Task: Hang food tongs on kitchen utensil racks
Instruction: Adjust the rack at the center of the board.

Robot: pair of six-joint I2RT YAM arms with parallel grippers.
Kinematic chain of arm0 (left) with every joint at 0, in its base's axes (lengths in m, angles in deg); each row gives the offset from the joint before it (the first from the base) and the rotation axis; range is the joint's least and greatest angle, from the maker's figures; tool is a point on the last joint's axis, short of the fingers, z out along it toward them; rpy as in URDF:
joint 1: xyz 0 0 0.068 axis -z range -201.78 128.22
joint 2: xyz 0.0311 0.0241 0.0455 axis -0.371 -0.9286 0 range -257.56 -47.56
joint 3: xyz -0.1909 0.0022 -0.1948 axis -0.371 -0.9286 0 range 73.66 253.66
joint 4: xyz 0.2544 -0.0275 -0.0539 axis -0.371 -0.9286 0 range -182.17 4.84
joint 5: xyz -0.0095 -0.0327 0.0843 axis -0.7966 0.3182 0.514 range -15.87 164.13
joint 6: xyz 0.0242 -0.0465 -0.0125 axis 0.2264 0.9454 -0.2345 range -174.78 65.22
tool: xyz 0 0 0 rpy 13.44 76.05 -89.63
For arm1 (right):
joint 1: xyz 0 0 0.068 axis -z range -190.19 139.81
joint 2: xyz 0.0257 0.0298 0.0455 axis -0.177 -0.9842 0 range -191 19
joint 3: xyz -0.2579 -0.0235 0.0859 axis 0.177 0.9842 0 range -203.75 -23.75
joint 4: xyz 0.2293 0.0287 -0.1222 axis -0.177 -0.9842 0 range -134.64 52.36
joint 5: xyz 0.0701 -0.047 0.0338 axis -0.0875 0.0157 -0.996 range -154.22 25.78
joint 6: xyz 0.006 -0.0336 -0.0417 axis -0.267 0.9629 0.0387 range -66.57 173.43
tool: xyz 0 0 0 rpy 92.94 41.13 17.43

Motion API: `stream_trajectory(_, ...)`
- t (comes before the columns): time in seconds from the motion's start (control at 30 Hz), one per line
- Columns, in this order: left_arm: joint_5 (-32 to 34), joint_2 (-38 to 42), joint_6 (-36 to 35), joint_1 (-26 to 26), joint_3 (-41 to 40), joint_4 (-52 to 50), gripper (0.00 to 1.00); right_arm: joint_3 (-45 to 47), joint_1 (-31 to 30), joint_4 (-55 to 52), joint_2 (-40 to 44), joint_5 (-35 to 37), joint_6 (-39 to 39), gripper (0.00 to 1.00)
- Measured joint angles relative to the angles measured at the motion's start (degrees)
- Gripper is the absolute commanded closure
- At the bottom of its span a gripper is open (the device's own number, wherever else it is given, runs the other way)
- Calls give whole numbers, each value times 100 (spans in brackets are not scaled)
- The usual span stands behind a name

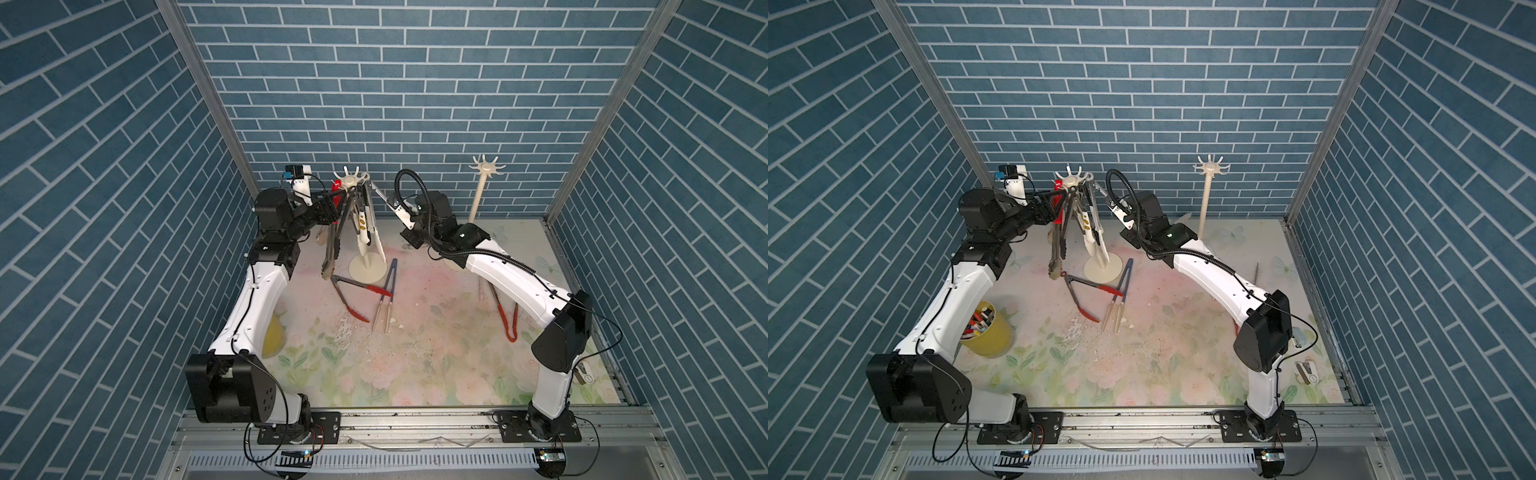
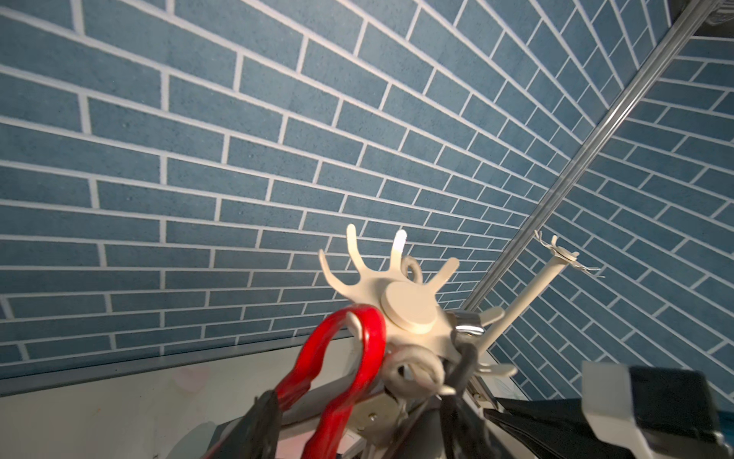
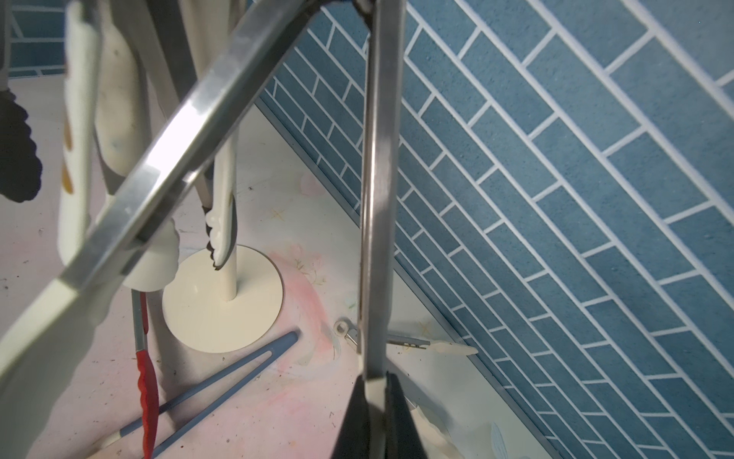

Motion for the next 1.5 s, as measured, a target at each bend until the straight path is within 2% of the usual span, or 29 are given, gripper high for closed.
stream_trajectory(0.4,146,-271,-15,-109,306,-118,36,511,-140,197,431,146,291,100)
stream_trajectory(1.07,59,-927,382,-136,894,-22,38,935,-354,254,824,238,463,100)
stream_trajectory(1.3,-35,-927,420,-136,894,2,32,1182,-356,264,1049,361,463,100)
stream_trajectory(1.5,-26,-872,463,-146,809,111,23,1316,-299,275,1130,614,463,100)
